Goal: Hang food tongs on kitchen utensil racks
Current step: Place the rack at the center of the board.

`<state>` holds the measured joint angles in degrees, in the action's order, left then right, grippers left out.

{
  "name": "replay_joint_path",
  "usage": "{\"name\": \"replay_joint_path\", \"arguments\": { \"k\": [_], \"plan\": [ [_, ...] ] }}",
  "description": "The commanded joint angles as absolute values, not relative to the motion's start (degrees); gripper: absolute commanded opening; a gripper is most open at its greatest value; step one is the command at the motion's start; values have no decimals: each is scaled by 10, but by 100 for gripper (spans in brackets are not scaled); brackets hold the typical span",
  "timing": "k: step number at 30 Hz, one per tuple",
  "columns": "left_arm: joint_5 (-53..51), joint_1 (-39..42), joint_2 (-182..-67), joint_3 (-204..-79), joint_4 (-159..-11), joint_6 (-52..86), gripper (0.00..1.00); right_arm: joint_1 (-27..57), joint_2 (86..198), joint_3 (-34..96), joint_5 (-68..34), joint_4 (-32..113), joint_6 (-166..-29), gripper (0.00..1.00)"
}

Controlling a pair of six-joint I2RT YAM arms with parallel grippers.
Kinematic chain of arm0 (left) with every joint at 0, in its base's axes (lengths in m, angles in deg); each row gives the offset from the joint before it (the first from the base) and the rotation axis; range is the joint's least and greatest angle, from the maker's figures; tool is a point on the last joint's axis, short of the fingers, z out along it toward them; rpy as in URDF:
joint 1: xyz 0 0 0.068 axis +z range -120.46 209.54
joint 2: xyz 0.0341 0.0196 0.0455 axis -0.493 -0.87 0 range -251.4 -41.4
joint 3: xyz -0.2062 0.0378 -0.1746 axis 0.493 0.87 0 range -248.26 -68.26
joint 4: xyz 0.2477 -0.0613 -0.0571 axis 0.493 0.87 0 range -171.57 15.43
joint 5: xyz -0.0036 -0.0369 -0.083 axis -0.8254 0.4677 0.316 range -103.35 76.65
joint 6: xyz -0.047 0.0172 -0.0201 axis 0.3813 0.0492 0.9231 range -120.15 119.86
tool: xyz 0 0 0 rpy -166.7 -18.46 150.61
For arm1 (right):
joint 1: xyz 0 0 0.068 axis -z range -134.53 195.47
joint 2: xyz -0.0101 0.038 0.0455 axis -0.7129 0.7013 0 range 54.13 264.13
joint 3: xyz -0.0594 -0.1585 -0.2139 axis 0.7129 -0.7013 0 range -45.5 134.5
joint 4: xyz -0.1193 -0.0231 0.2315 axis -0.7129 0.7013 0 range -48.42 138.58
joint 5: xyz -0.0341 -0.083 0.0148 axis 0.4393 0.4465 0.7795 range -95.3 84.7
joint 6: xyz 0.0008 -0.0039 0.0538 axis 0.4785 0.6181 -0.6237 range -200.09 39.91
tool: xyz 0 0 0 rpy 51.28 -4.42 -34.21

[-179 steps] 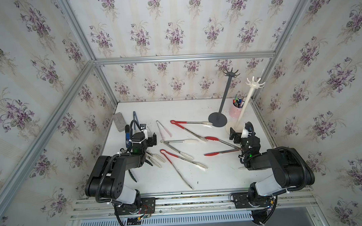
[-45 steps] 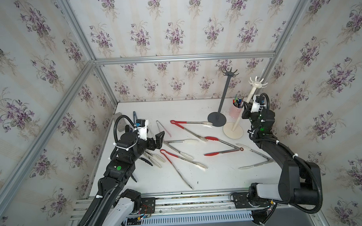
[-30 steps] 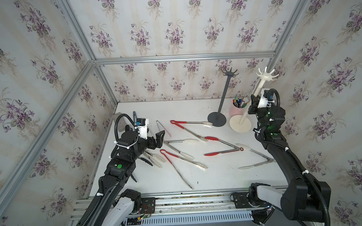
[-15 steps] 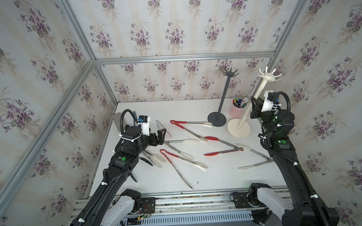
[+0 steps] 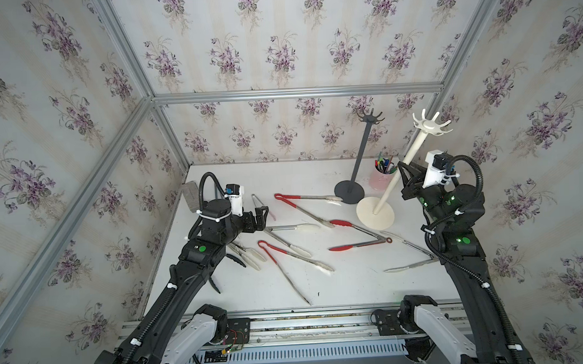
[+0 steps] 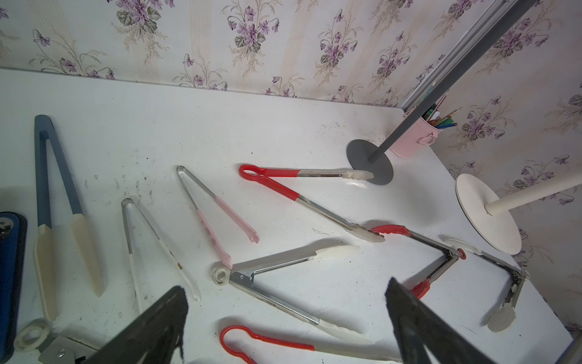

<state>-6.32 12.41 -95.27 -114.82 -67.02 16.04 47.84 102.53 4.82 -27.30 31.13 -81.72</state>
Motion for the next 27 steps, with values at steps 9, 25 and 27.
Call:
{"name": "replay_joint_path", "arguments": {
  "k": [9,25,27],
  "plan": [
    [-70,125,-953,-1147,-675,171,100,355,1038,66,-284,224,-850,0],
    [-116,140,-1047,-1218,-544,209,99,120,1302,200,-192,73,-815,0],
    [-122,142,-1048,-1218,-543,209,99,113,1335,223,-197,63,-819,0]
  ]
}}
